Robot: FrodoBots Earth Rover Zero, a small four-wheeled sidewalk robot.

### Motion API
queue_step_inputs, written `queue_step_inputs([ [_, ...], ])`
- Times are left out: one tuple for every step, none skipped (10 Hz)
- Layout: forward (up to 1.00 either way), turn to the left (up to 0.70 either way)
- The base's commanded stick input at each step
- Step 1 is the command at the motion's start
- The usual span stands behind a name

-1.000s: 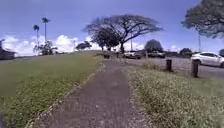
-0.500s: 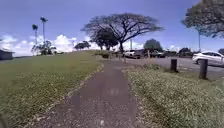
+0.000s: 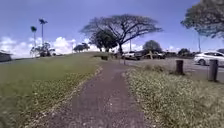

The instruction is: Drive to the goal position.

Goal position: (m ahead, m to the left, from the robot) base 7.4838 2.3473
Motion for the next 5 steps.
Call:
queue_step_inputs([
  [1.0, 0.0],
  [1.0, 0.0],
  [1.0, 0.0],
  [1.0, 0.0],
  [1.0, 0.0],
])
